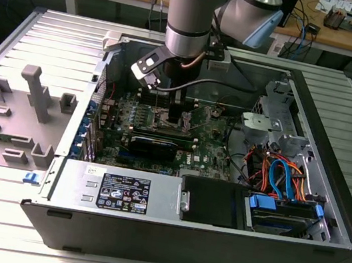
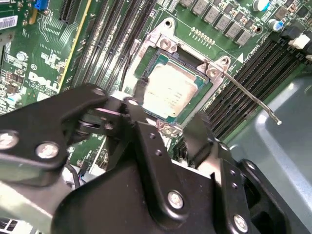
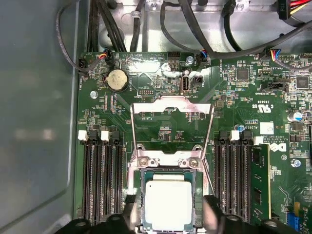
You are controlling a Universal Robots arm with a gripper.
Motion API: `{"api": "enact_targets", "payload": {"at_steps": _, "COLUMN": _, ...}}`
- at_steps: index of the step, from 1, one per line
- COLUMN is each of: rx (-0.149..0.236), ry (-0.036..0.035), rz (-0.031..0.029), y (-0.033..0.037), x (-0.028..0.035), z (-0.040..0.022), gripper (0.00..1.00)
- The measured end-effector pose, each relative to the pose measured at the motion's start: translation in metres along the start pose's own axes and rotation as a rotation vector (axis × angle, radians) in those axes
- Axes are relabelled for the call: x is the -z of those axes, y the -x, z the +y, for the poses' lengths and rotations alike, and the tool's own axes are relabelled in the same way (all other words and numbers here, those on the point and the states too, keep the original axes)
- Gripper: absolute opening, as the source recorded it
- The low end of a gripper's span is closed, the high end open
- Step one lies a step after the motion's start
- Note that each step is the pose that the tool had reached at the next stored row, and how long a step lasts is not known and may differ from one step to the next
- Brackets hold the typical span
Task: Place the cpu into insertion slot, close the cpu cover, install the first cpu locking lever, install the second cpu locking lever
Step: 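Place the cpu into insertion slot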
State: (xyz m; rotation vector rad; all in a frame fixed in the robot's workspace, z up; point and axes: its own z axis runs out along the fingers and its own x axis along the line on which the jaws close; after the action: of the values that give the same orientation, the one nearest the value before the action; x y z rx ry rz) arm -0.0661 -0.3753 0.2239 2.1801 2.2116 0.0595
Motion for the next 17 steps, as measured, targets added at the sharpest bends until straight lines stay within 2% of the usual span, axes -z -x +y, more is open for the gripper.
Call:
{"api": "enact_targets", "payload": {"at_steps": 2, "rx": 0.0, "ry": -0.0001, "rz": -0.0001, "y": 0.0, "x": 0.0001, "z": 0.0, "gripper": 0.46}}
{"api": "enact_targets", "payload": {"at_steps": 4, "rx": 0.0, "ry": -0.0001, "rz": -0.0001, "y": 0.0, "x": 0.0001, "z": 0.0, "gripper": 0.46}}
{"api": "enact_targets", "payload": {"at_steps": 8, "rx": 0.0, "ry": -0.0001, "rz": -0.0002, "y": 0.0, "x": 0.0001, "z": 0.0, "gripper": 0.22}}
{"api": "enact_targets", "payload": {"at_steps": 9, "rx": 0.0, "ry": -0.0001, "rz": -0.0001, "y": 0.0, "x": 0.0001, "z": 0.0, "gripper": 0.22}}
{"api": "enact_targets", "payload": {"at_steps": 11, "rx": 0.0, "ry": -0.0001, "rz": -0.0002, "y": 0.0, "x": 0.0002, "z": 0.0, "gripper": 0.11}}
{"api": "enact_targets", "payload": {"at_steps": 17, "rx": 0.0, "ry": -0.0001, "rz": -0.0001, "y": 0.0, "x": 0.0004, "z": 0.0, "gripper": 0.11}}
